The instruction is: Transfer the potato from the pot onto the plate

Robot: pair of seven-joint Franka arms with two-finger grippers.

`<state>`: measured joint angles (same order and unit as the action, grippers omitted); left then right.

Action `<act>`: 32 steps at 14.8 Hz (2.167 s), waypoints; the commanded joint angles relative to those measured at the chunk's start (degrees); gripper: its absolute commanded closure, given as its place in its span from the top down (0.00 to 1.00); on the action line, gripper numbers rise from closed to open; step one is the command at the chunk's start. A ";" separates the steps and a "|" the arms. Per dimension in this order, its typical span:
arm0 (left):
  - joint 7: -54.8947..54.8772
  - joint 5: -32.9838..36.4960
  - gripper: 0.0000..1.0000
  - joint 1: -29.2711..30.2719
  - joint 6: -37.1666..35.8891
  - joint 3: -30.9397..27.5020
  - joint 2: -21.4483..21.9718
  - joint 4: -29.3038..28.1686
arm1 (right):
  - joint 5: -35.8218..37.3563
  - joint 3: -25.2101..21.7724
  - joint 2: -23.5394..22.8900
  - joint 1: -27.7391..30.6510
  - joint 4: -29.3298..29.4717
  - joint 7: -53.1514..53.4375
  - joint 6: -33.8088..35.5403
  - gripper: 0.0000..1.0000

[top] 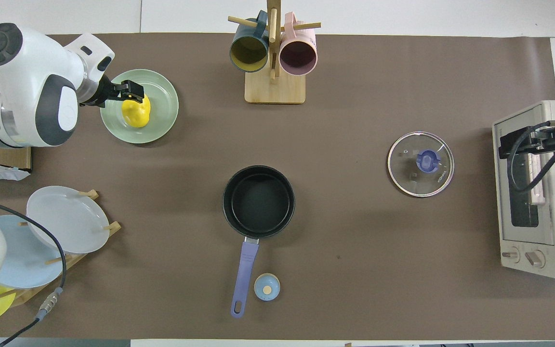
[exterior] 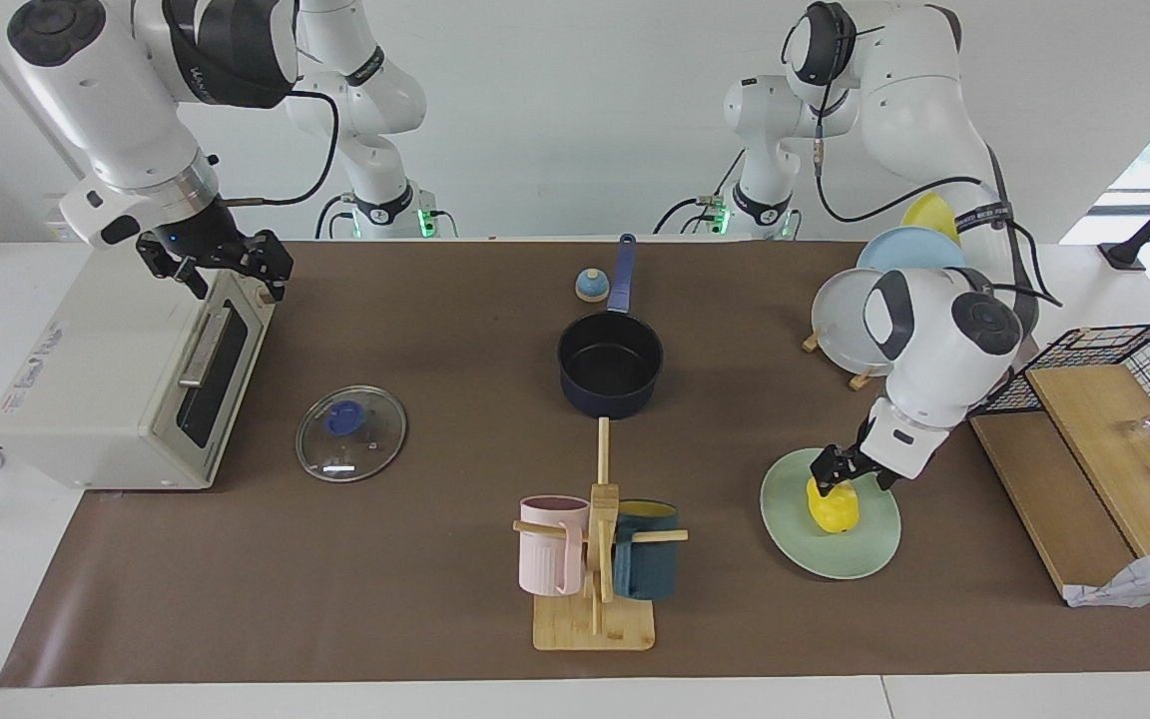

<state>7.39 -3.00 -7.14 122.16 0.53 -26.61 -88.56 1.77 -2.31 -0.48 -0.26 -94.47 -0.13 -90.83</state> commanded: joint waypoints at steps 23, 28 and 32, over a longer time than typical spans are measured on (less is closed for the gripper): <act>-3.00 2.81 1.00 2.22 -43.66 -0.79 27.75 3.20 | -0.80 0.47 0.75 0.70 -0.63 0.75 -0.13 1.00; -4.49 3.17 1.00 1.69 -39.89 -0.44 29.34 -2.85 | -0.80 0.47 0.75 0.70 -0.63 0.75 -0.13 1.00; -4.40 2.03 1.00 2.13 -39.89 -0.44 29.16 -1.97 | -0.80 0.47 0.75 0.70 -0.63 0.75 -0.13 1.00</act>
<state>3.68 -1.09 -5.49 81.38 -0.13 2.16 -90.39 1.77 -2.31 -0.48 -0.26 -94.47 -0.13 -90.83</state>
